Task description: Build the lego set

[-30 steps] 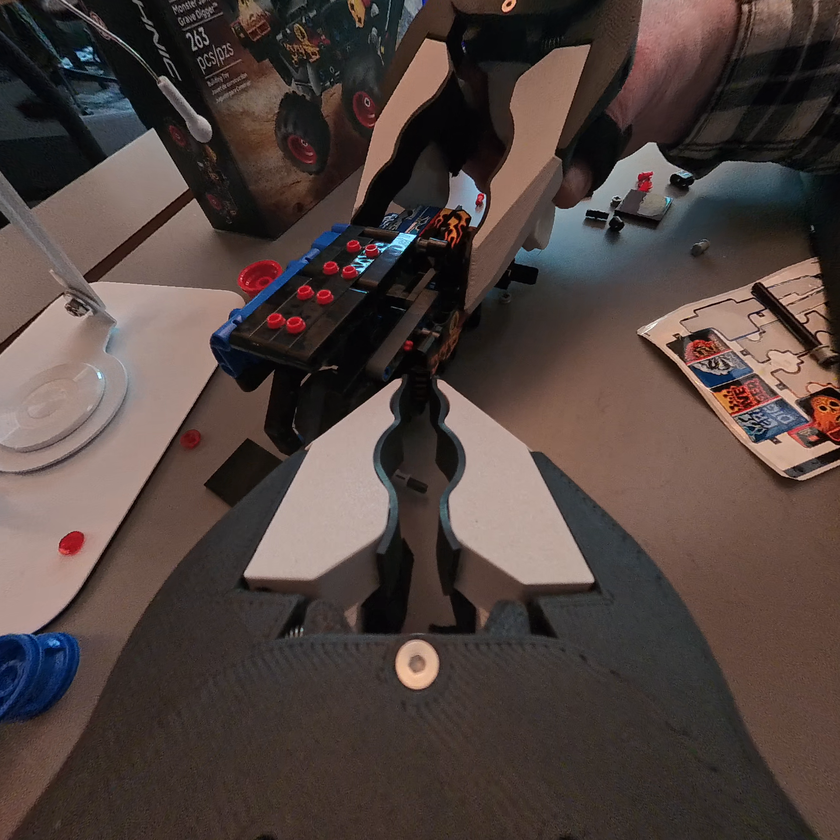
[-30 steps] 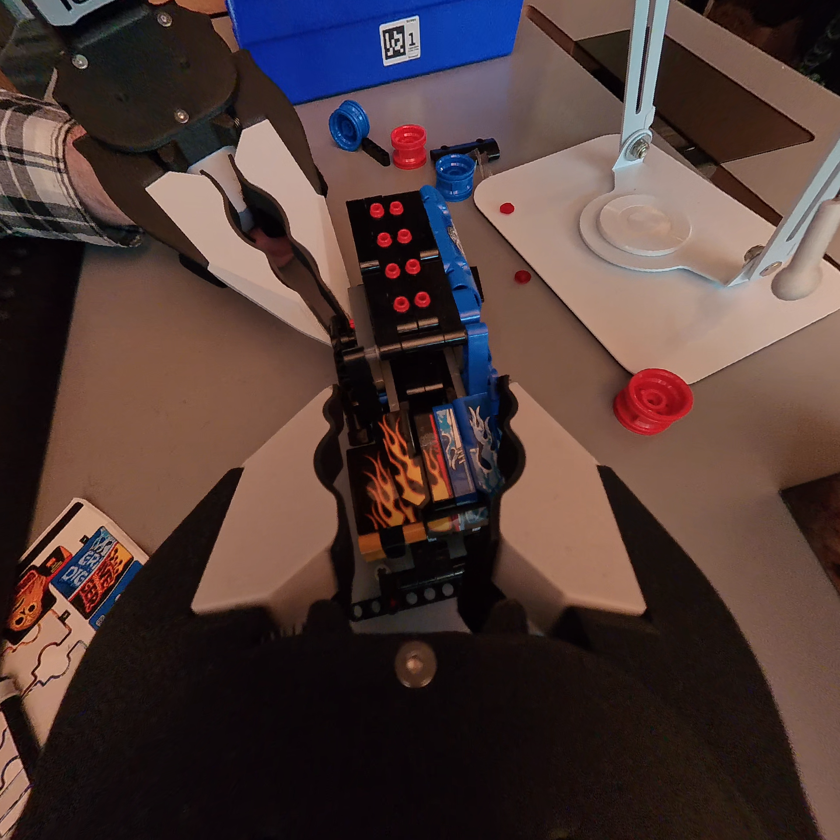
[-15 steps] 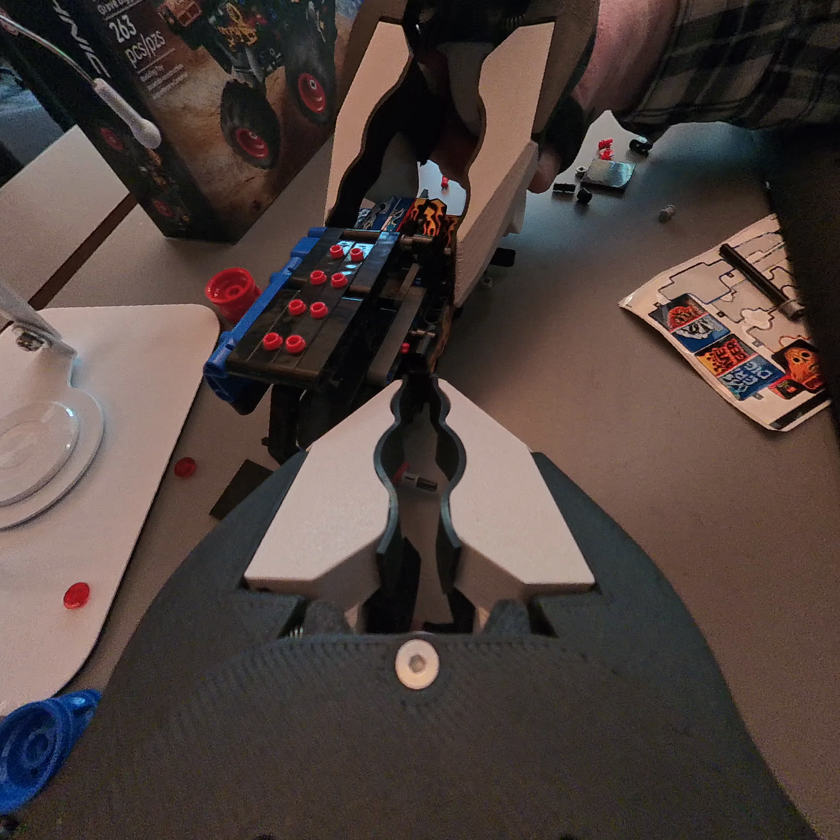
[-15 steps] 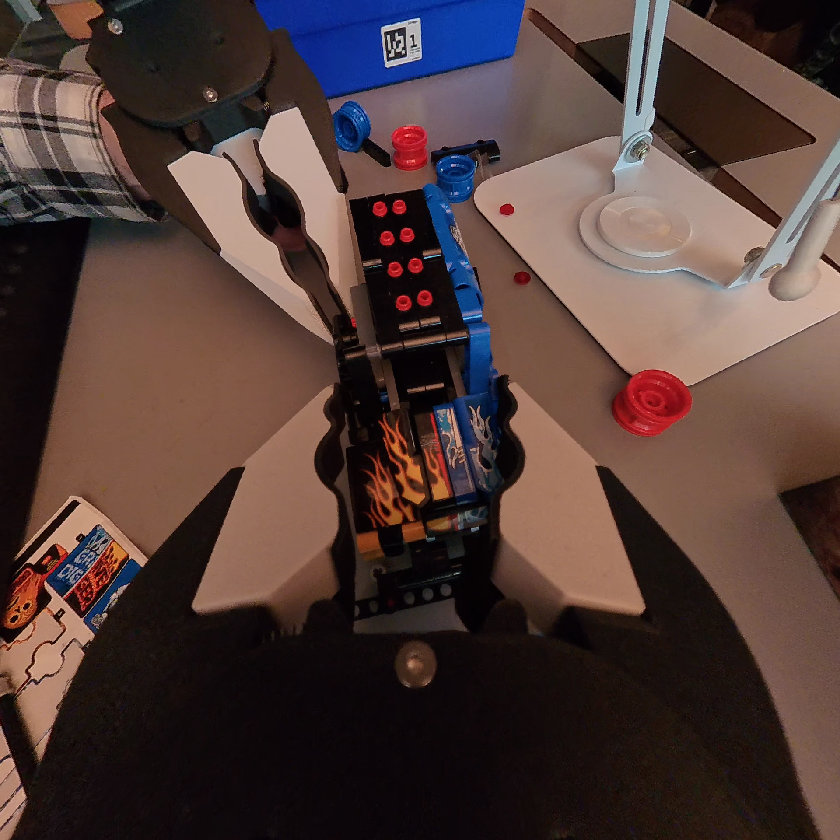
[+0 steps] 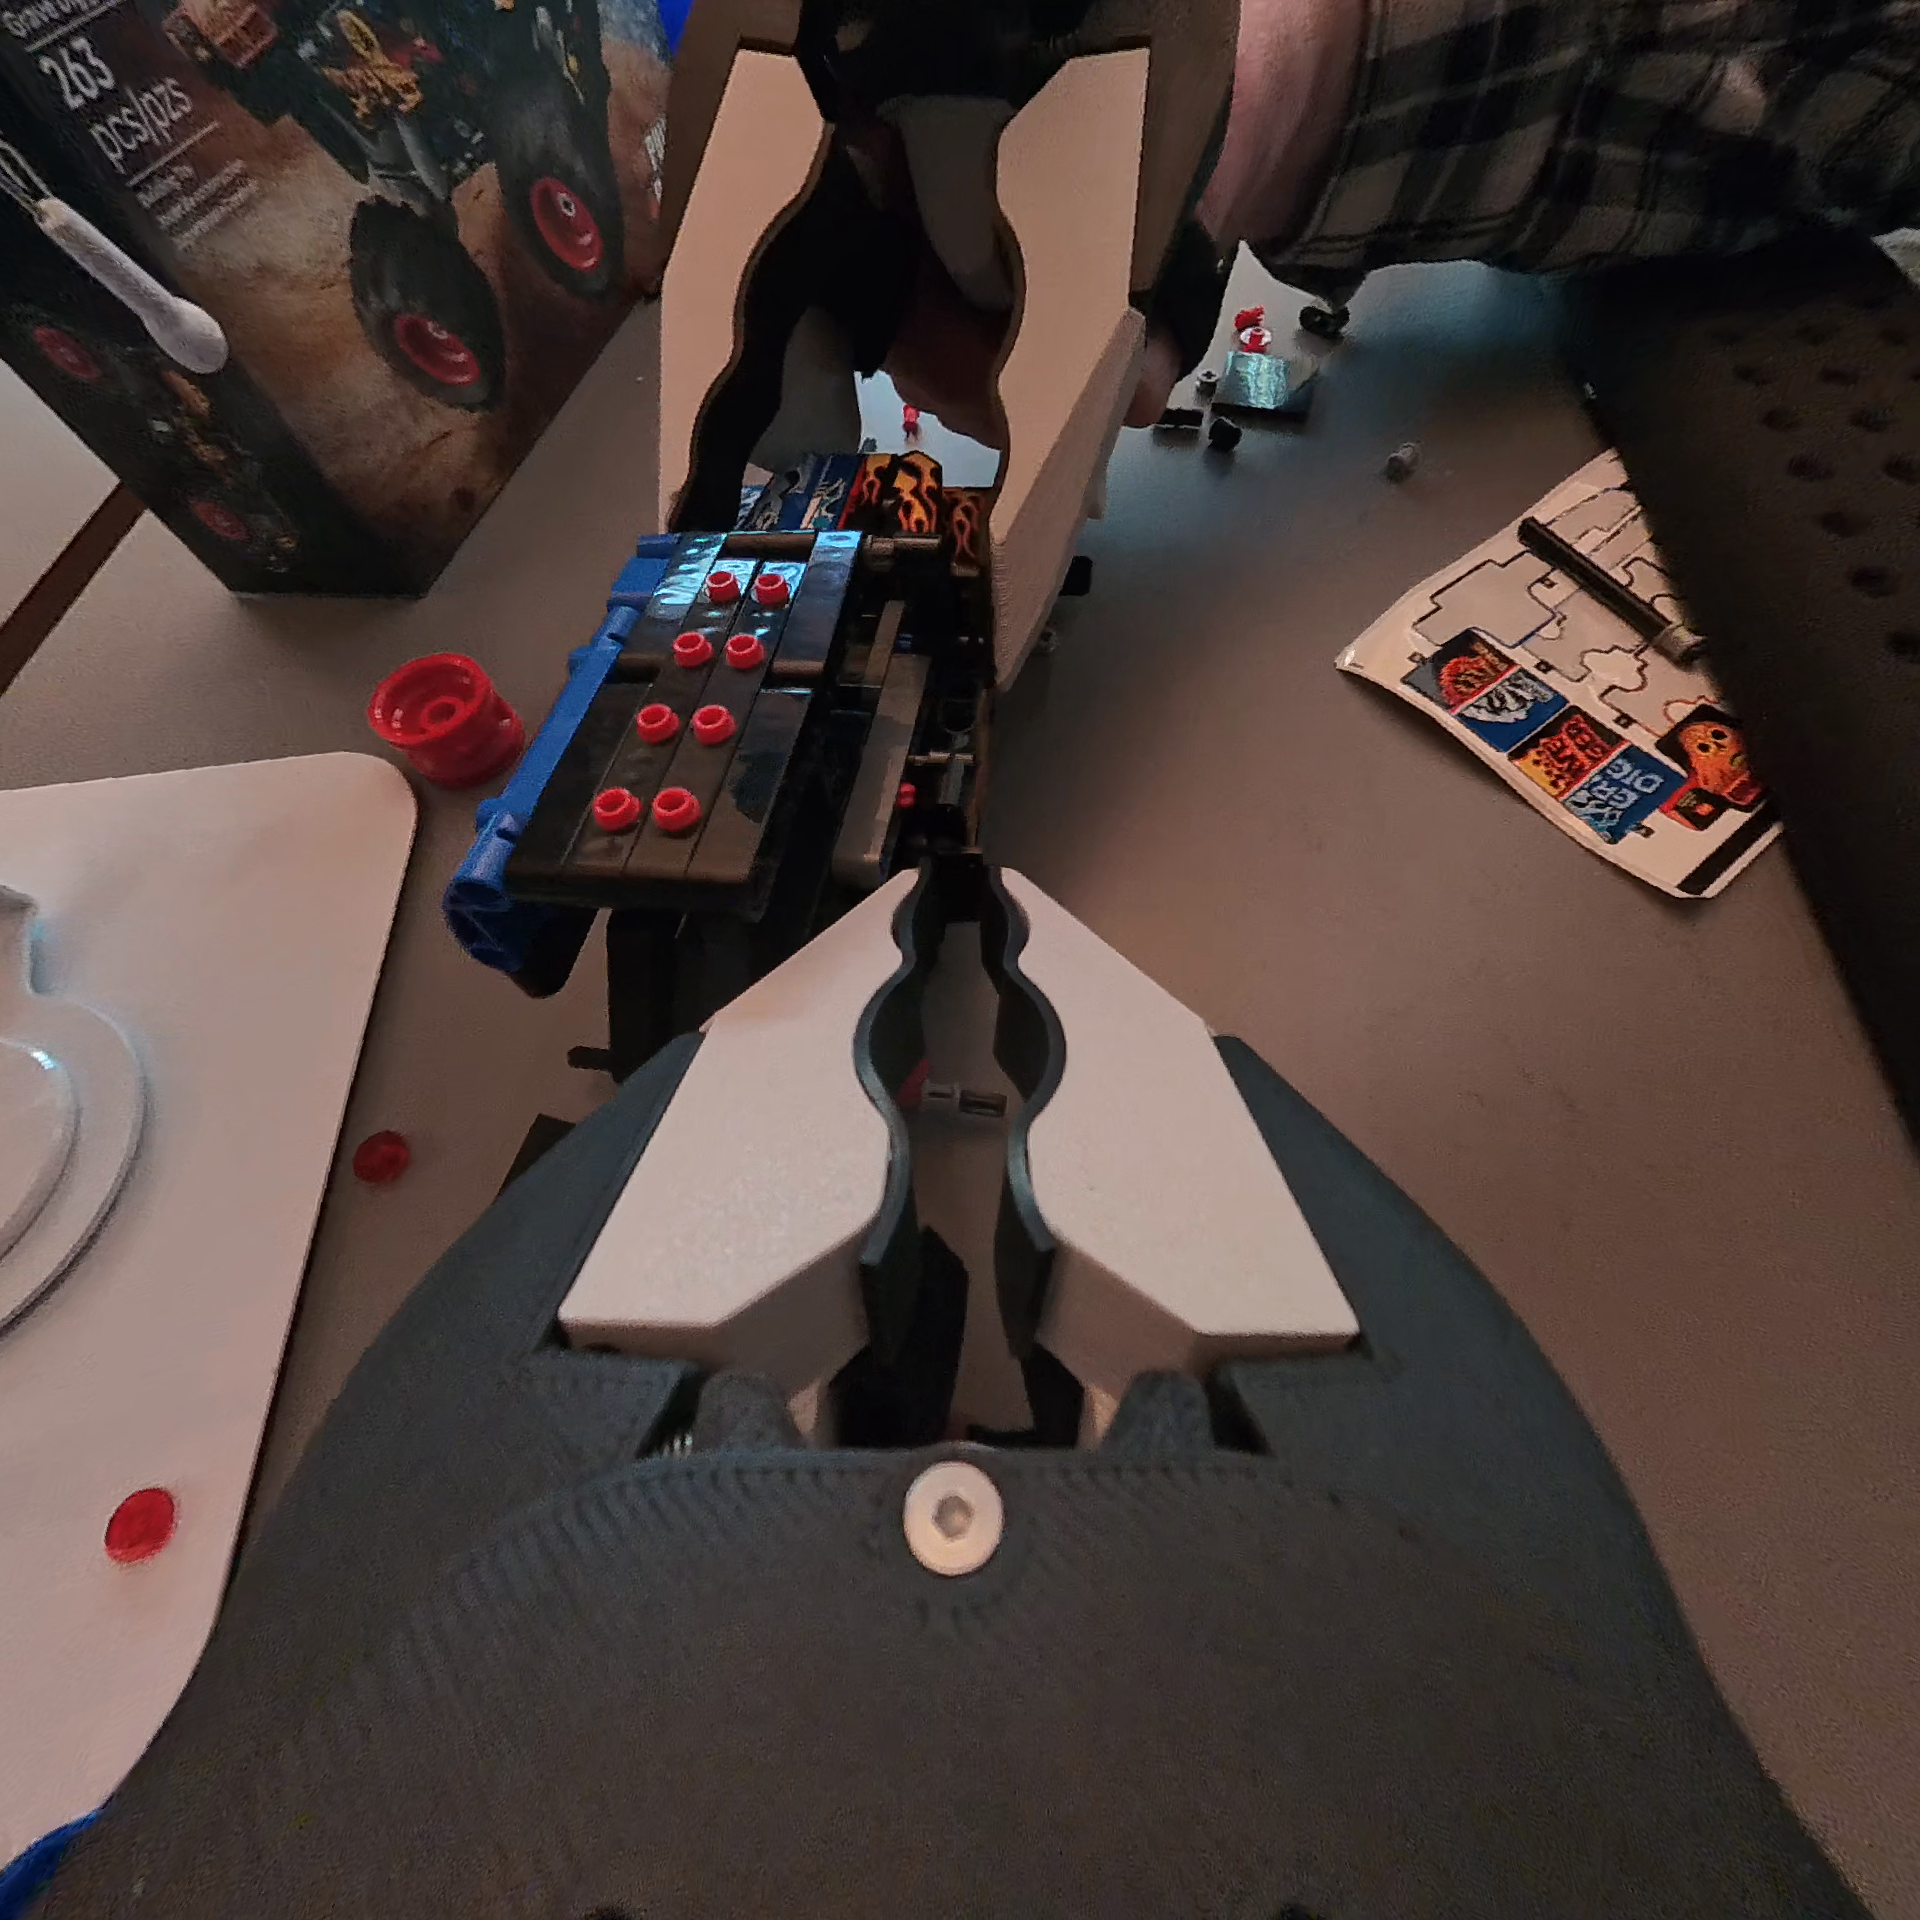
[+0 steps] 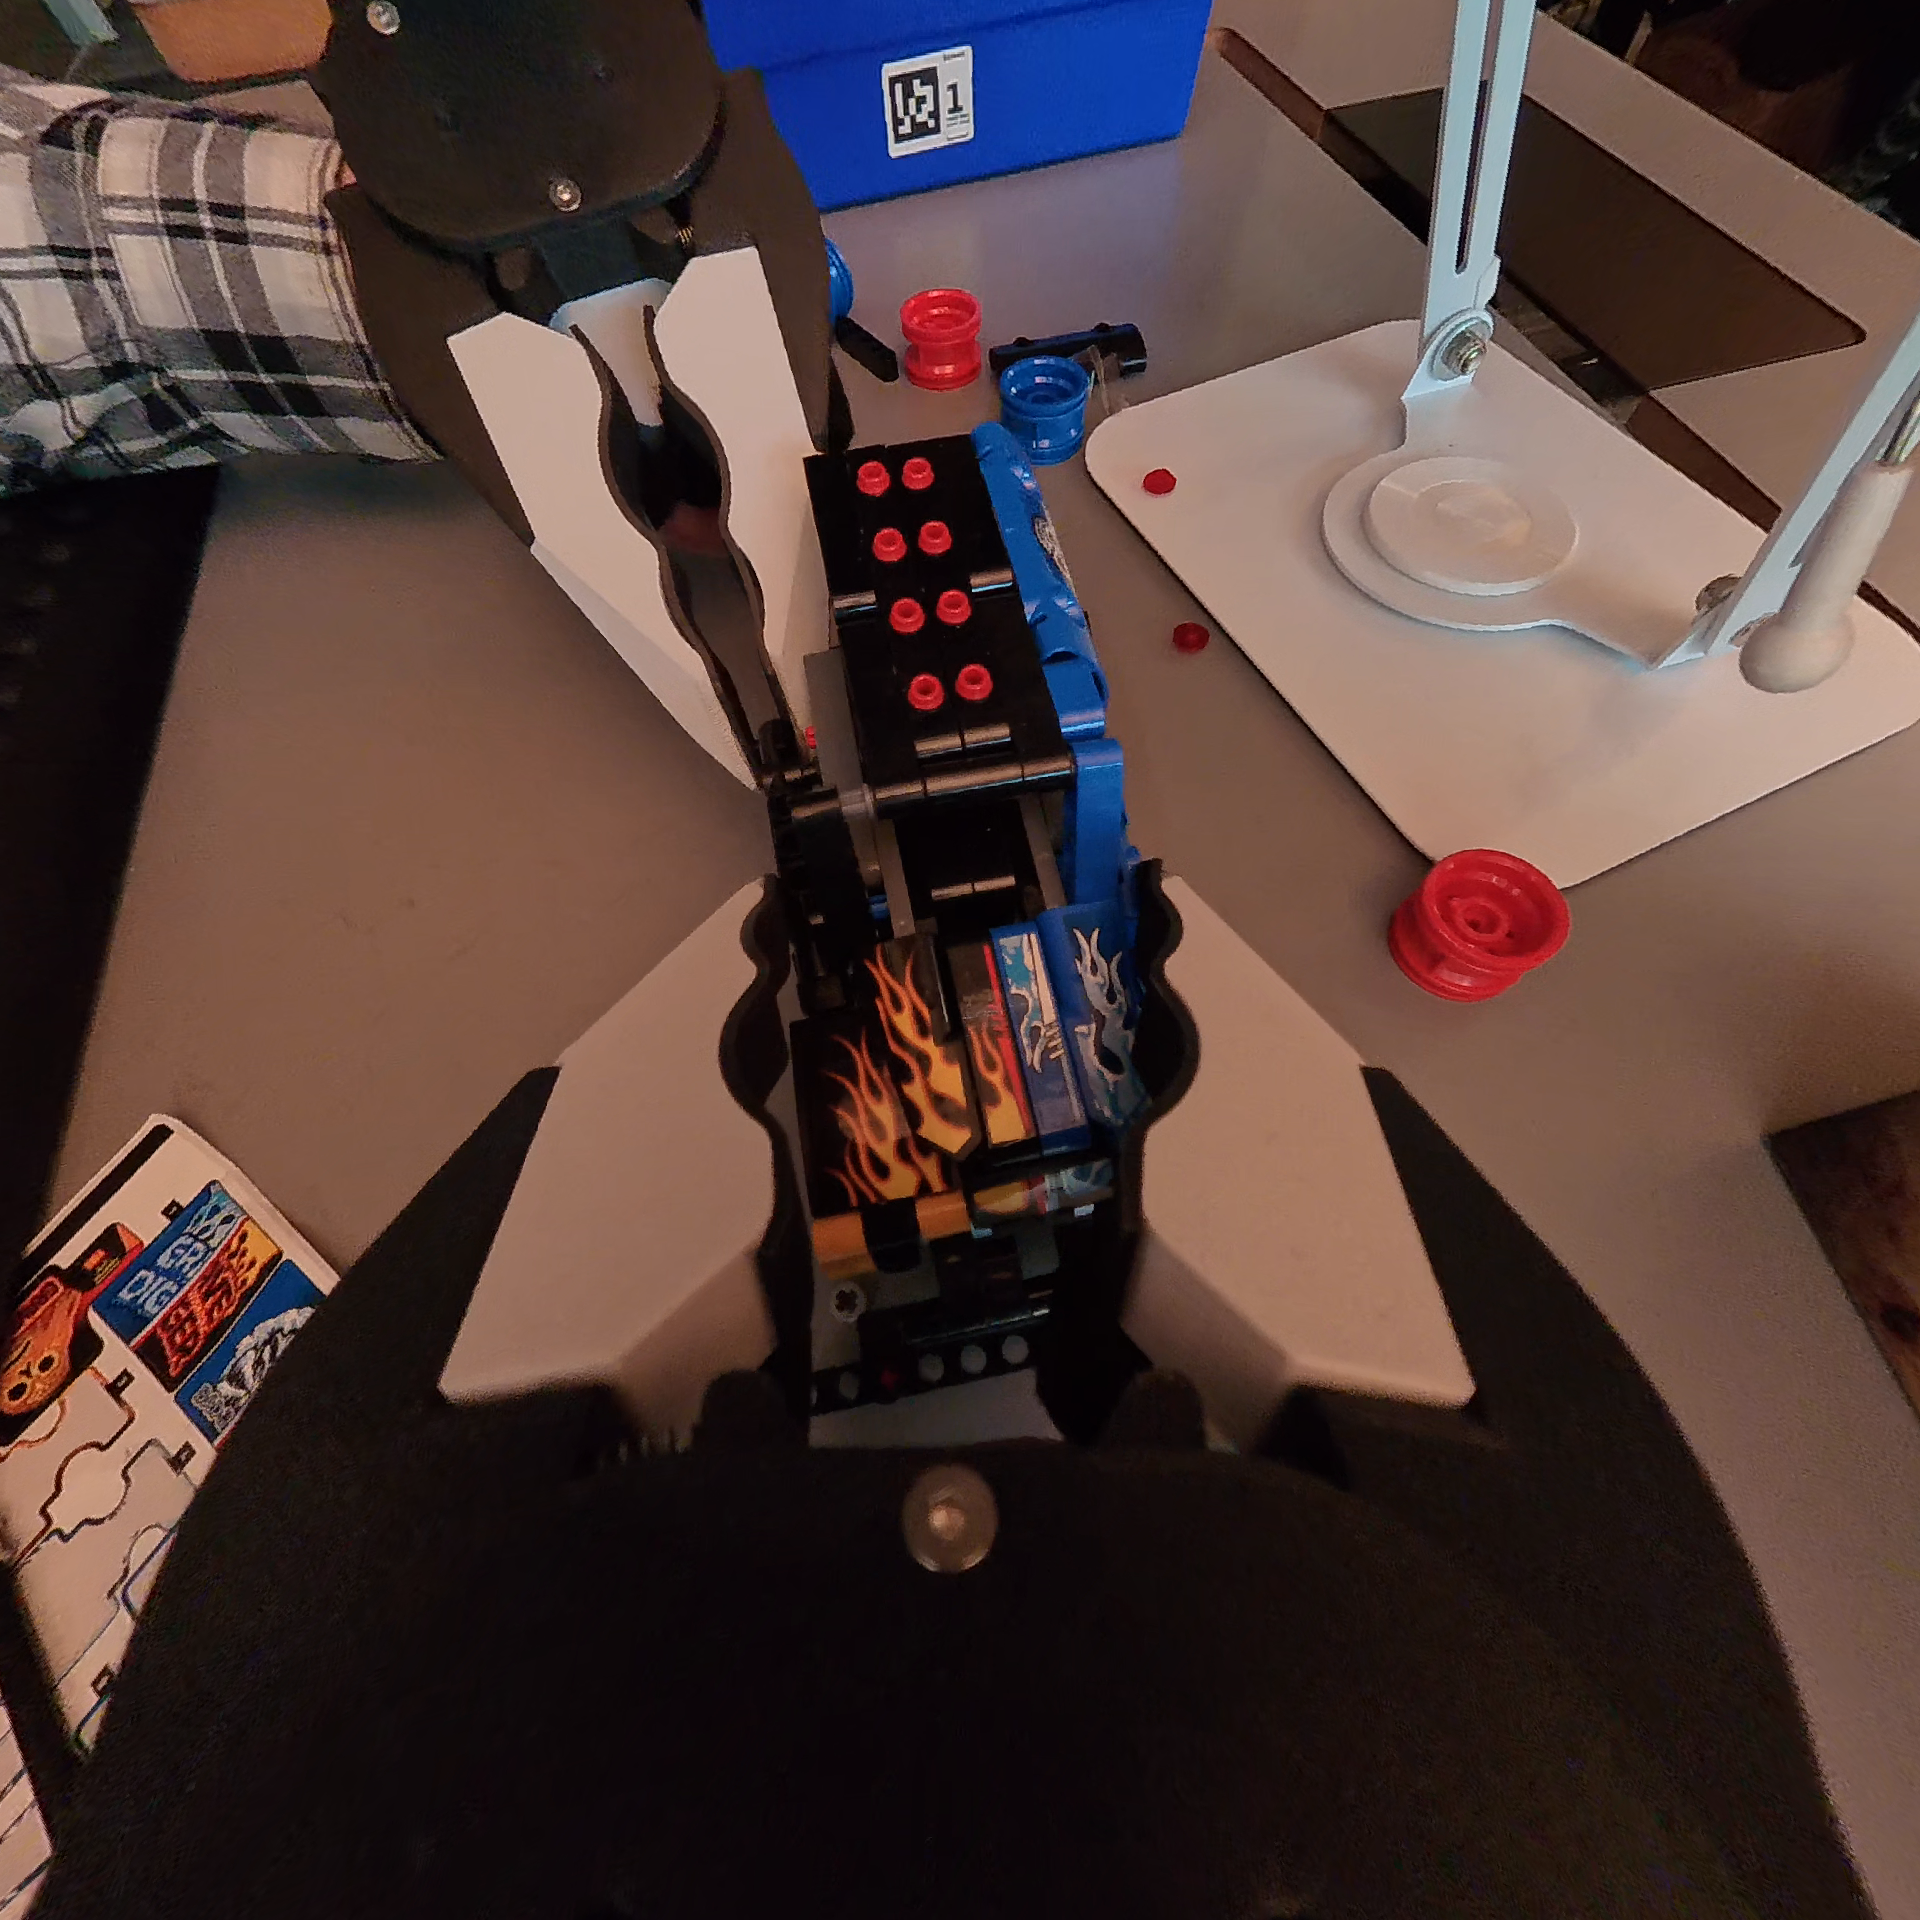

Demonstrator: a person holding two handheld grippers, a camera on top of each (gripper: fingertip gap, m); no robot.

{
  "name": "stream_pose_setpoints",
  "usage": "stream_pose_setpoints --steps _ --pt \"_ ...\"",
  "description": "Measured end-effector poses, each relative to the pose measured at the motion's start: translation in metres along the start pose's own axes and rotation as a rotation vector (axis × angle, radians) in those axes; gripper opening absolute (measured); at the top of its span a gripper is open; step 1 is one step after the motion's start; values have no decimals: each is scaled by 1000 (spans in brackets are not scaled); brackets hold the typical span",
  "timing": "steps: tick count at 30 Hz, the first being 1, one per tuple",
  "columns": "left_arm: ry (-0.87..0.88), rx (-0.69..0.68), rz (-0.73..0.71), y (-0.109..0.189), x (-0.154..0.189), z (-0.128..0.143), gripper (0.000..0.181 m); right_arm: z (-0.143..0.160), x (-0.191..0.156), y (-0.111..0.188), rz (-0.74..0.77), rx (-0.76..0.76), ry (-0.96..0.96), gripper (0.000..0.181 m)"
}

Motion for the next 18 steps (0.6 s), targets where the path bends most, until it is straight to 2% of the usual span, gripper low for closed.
stream_pose_setpoints --steps 7,14,18 --pt "37 -16 -61 0 -4 1 6 0 1 0 15 6 5 66" --pt "141 24 -55 2 -5 0 6 0 2 -1 16 12 8 66" --pt "88 1 -61 1 -4 -1 6 0 2 0 12 11 9 66"
Point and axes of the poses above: each gripper's, where its closed fingertips meet, y back along the fingers, z out of its underside, x = y × z across the jaws, the point moved 5 cm from there along y, back along the fingers, and after that the axes turned 8 degrees about x, right-handed, at the moved point
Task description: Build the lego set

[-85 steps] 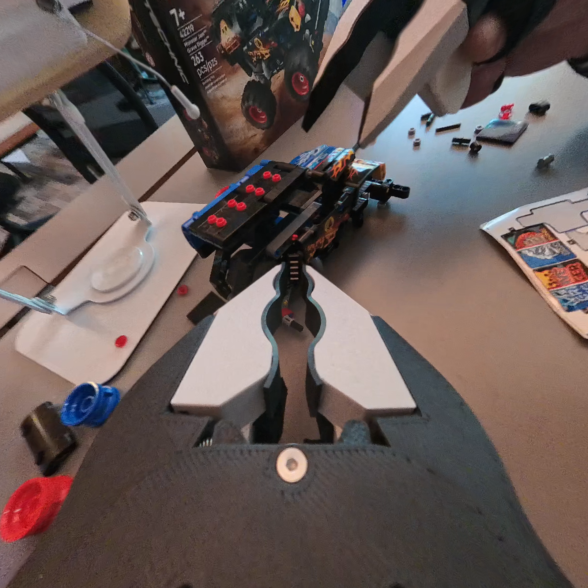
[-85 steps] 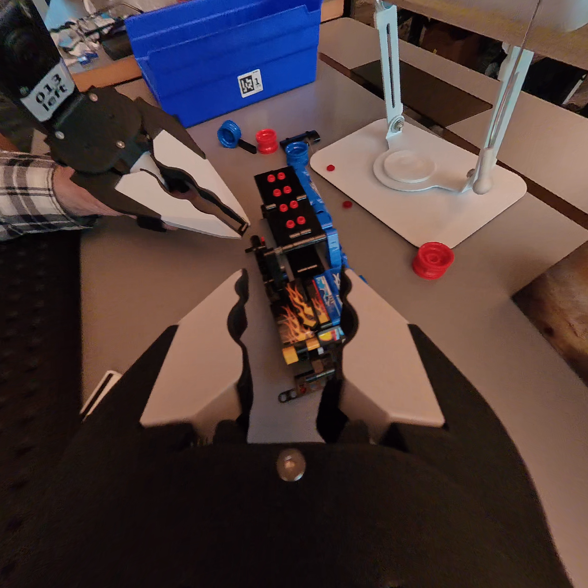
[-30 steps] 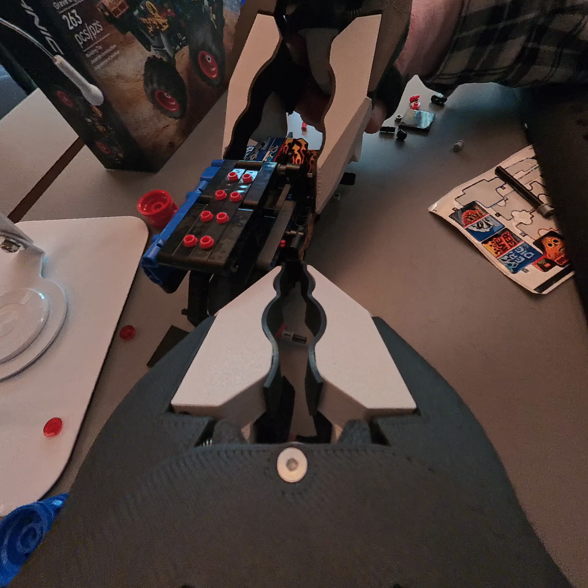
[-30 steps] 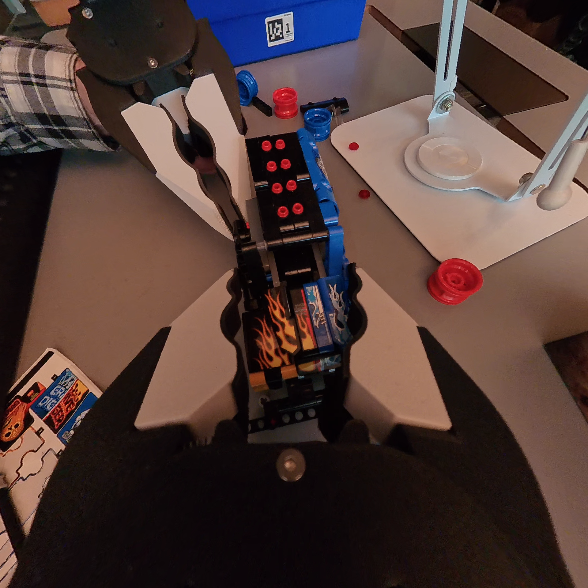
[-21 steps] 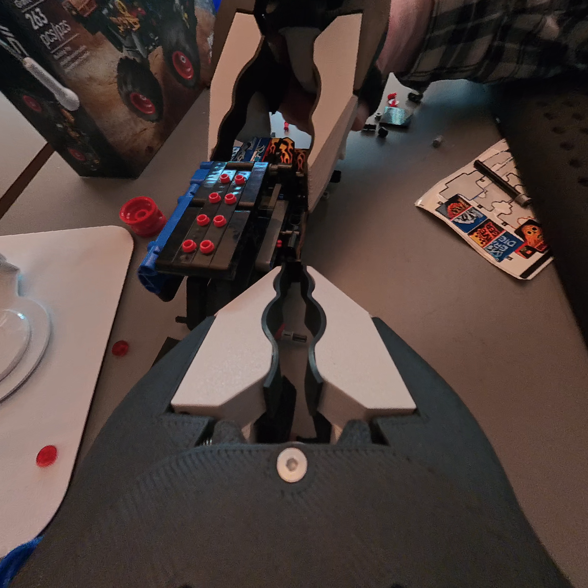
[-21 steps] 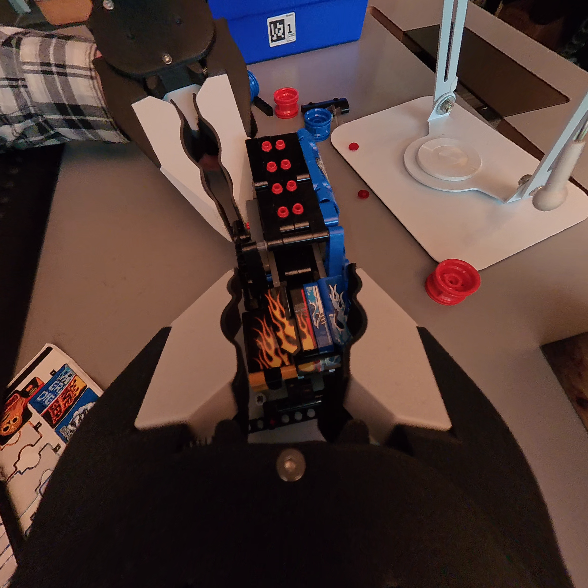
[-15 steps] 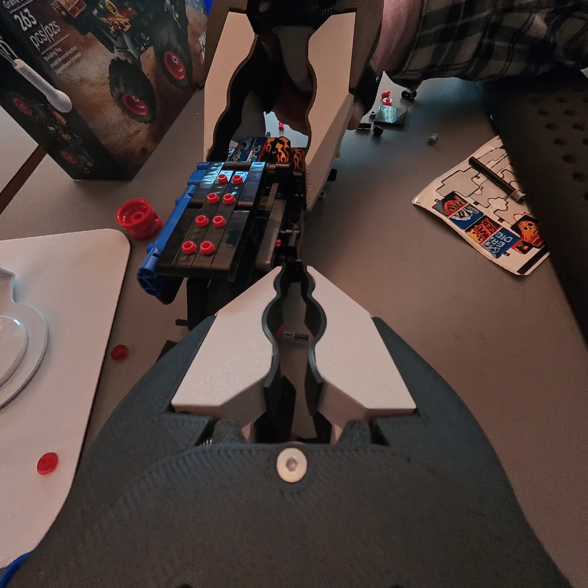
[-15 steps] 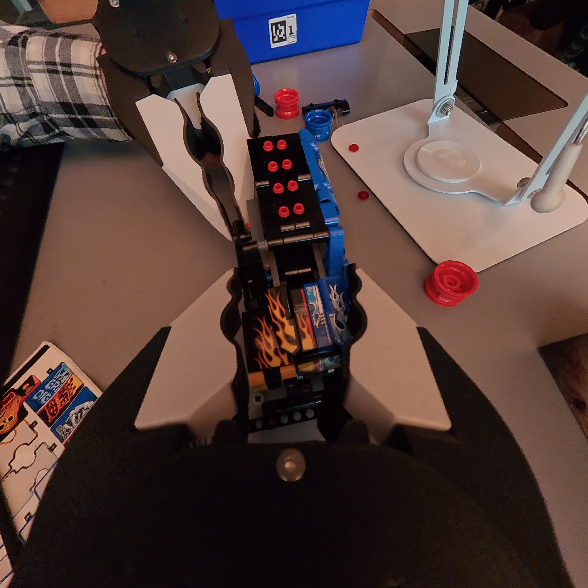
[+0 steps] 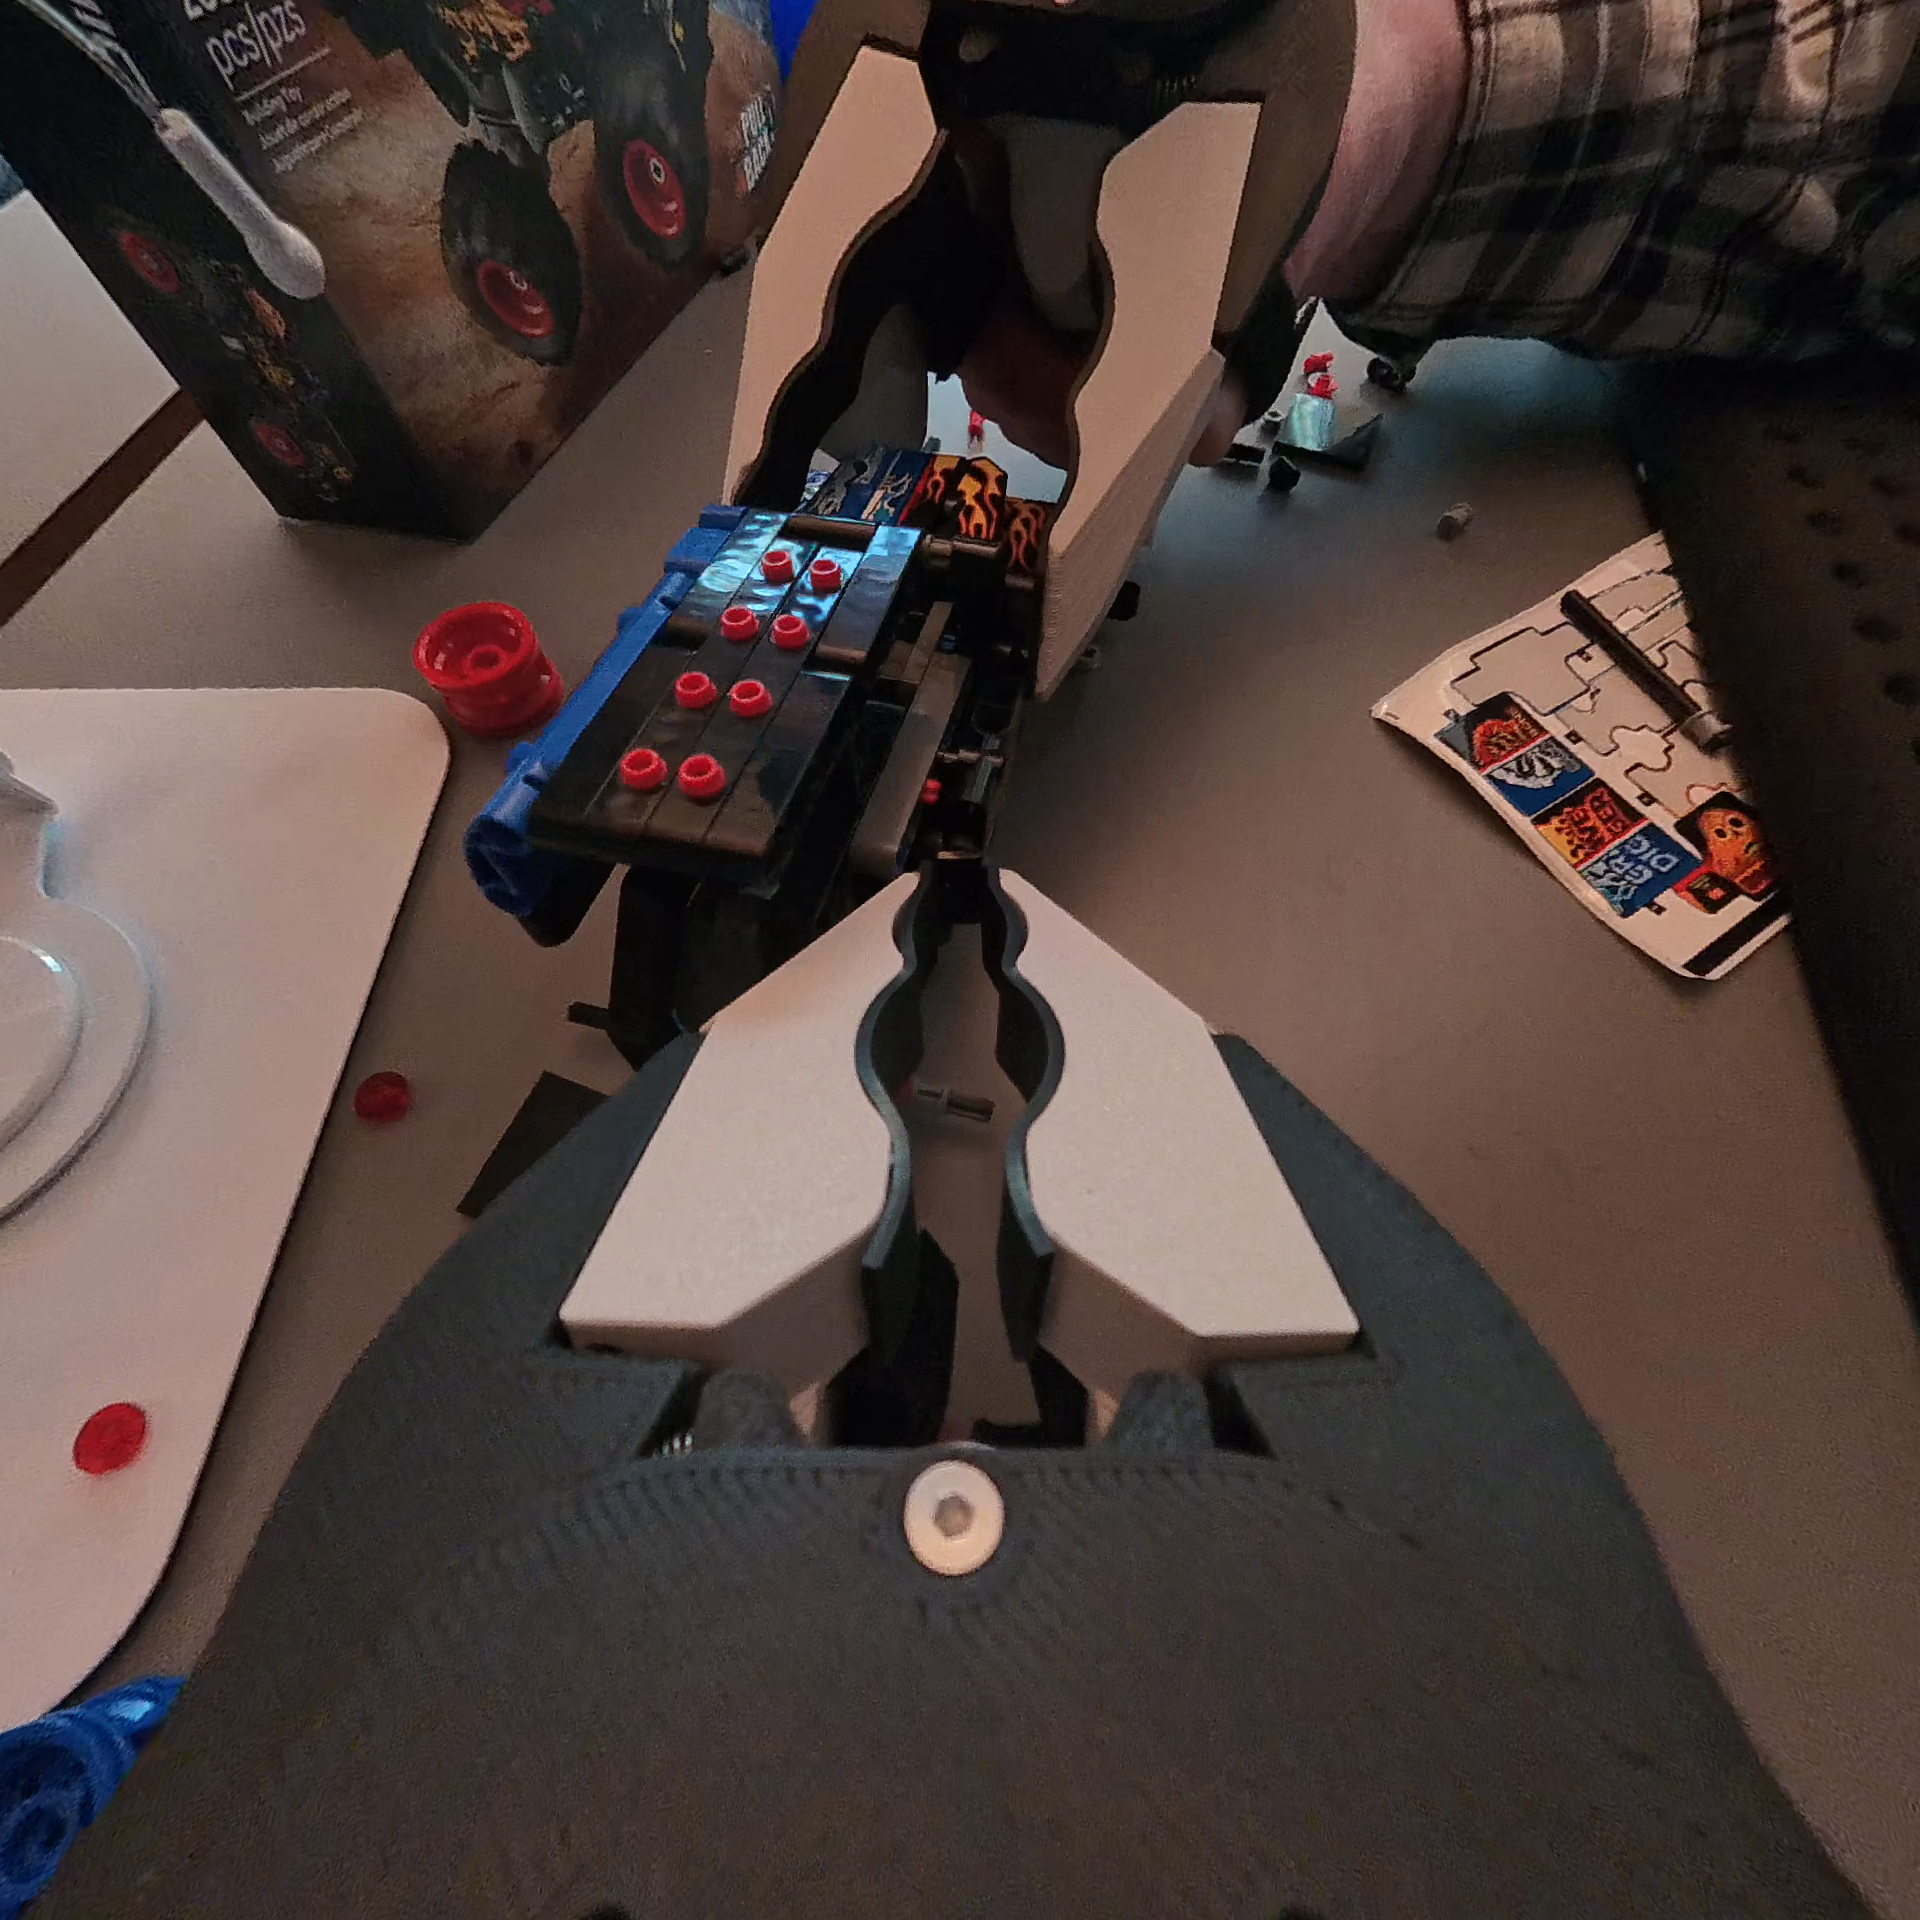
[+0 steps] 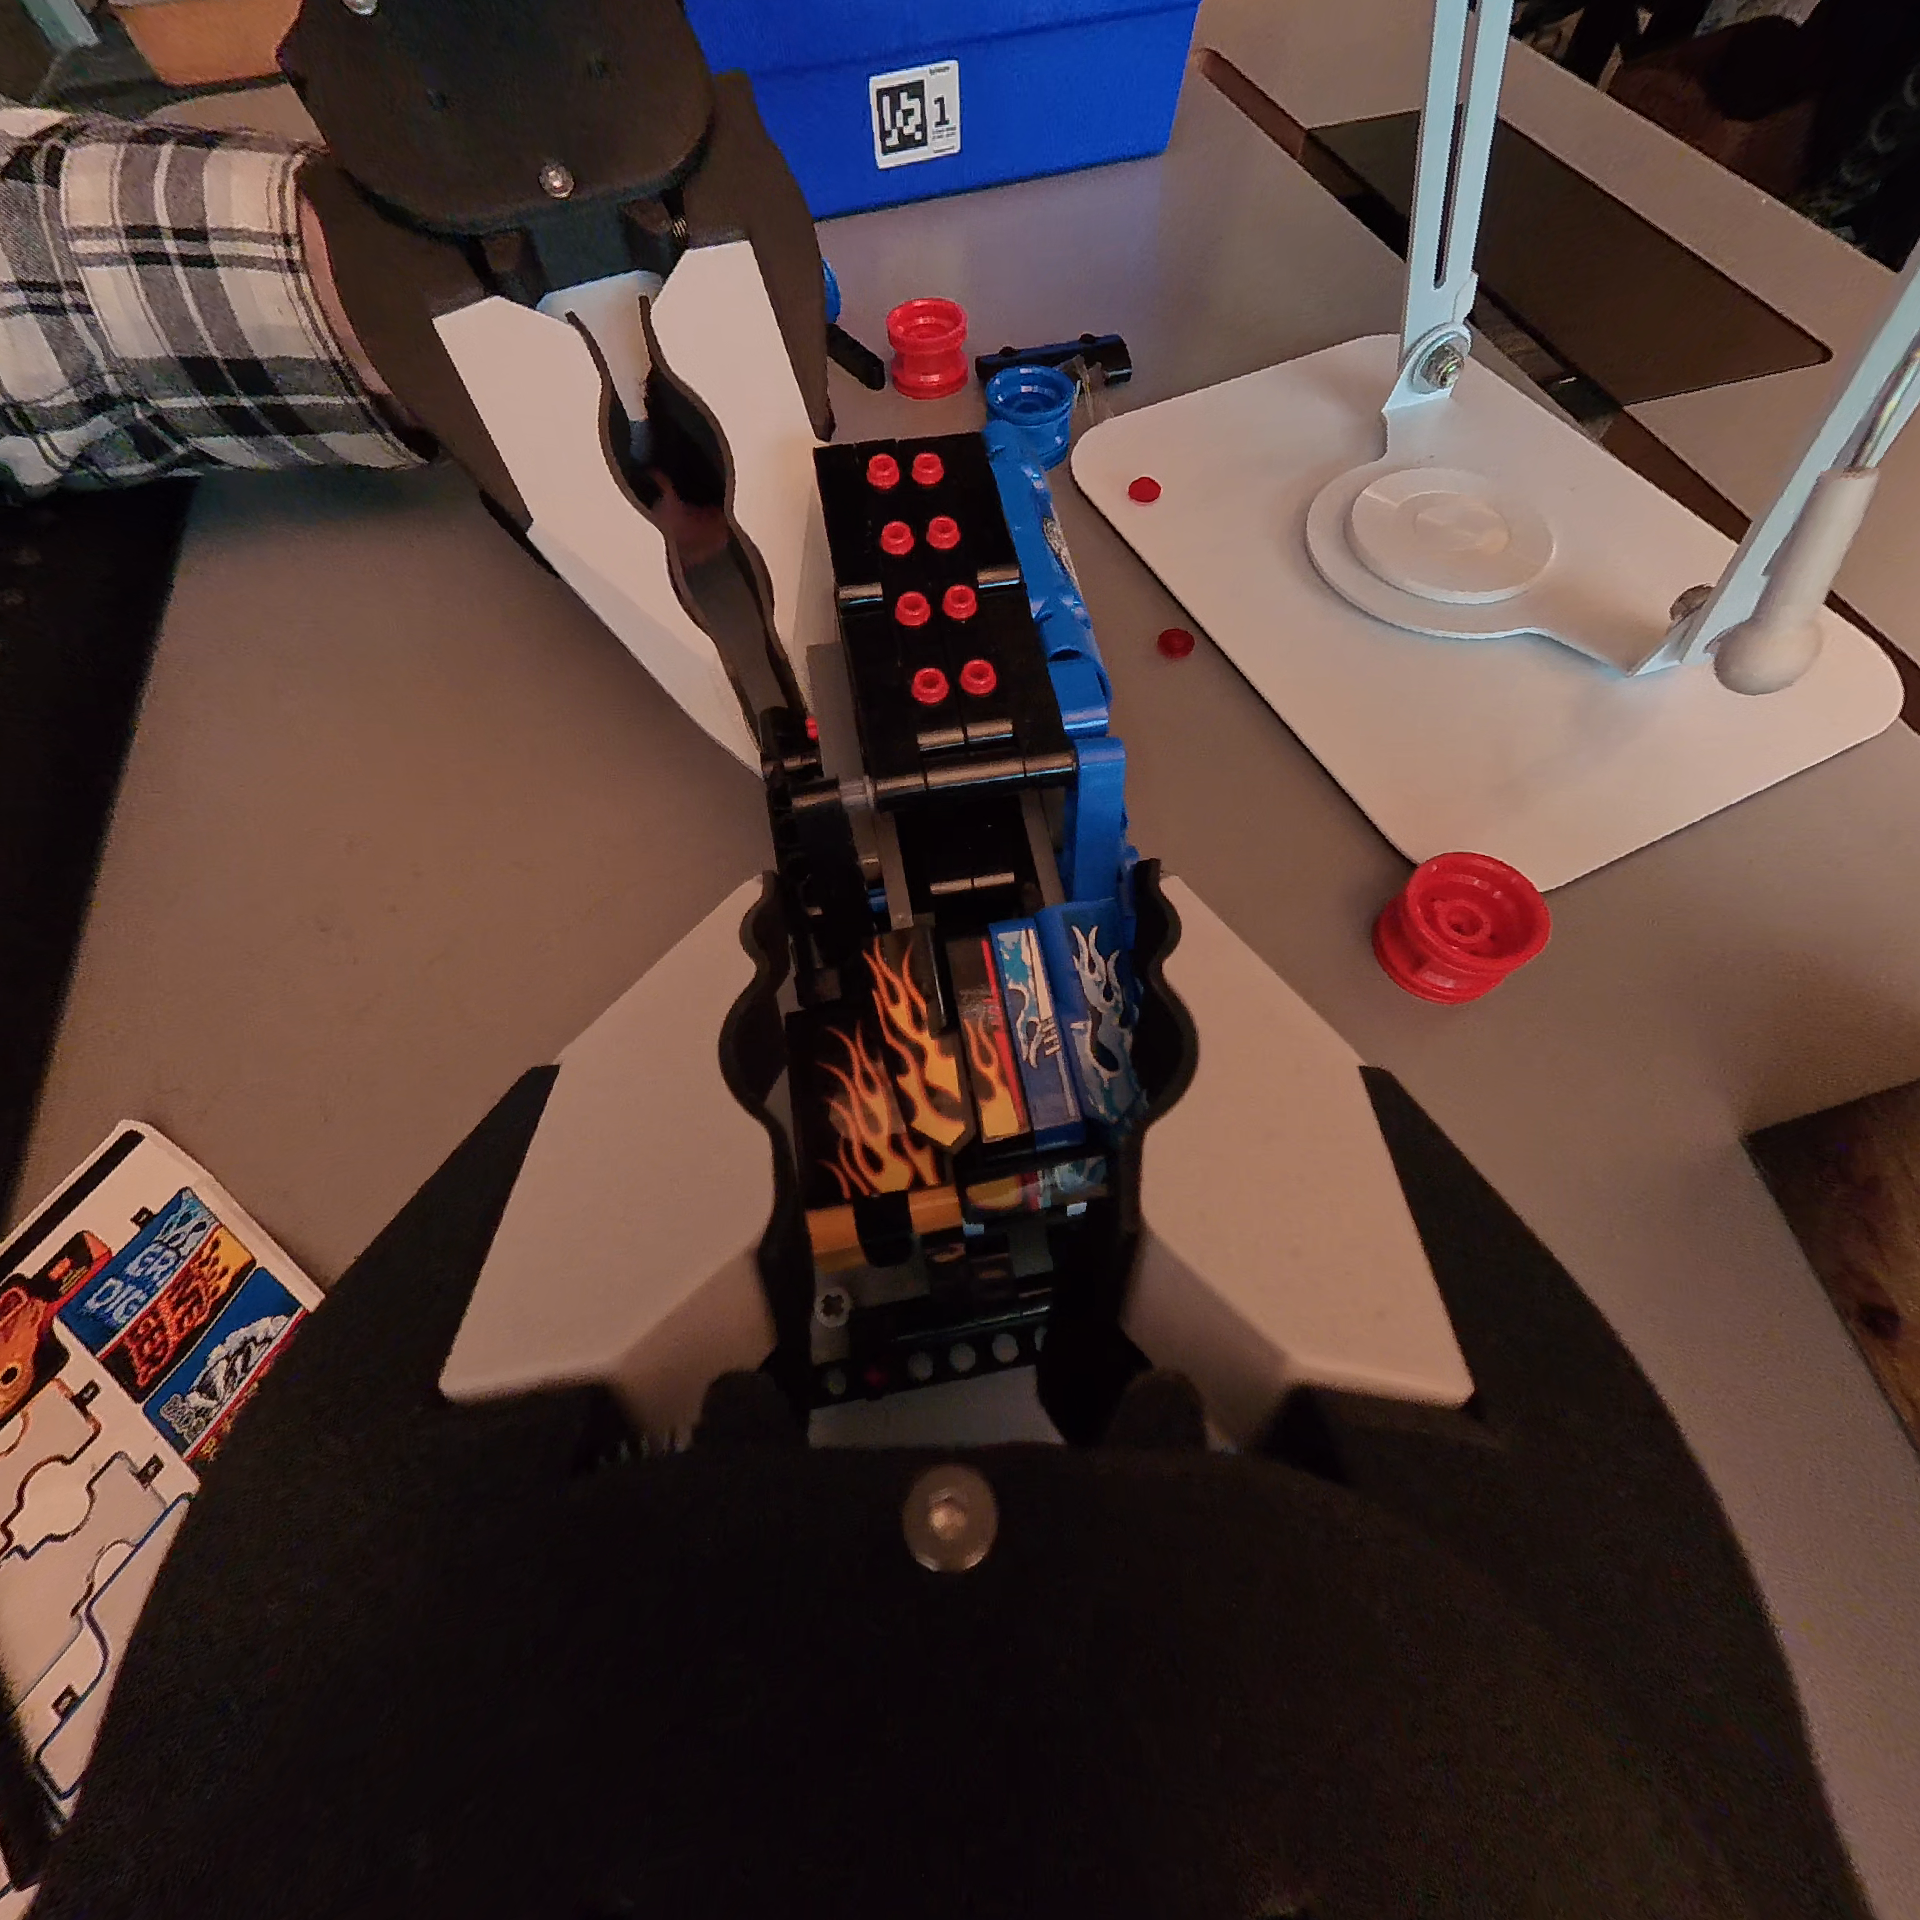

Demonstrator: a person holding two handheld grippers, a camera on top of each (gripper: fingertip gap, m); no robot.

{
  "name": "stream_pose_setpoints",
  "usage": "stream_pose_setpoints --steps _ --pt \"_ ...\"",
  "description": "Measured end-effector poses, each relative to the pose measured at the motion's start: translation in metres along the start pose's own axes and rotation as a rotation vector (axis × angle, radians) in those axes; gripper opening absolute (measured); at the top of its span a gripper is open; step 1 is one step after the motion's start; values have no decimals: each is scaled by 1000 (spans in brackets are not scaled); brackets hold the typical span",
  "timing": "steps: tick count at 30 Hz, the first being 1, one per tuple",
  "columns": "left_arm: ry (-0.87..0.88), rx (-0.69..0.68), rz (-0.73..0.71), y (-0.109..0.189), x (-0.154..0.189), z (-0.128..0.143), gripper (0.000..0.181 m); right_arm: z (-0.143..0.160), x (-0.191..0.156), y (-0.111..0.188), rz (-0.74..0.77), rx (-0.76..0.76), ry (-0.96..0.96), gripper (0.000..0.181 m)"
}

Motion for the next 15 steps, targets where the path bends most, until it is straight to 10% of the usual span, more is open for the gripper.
stream_pose_setpoints --steps 15 --pt "-15 -8 -55 1 -1 1 6 0 1 -2 17 5 5 66"
Point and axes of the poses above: each gripper's, where its closed fingertips meet, y back along the fingers, z out of its underside, x = y × z across the jaws, the point moved 5 cm from there along y, back along the fingers, and after that the axes turned 8 degrees about x, right-handed, at the moved point
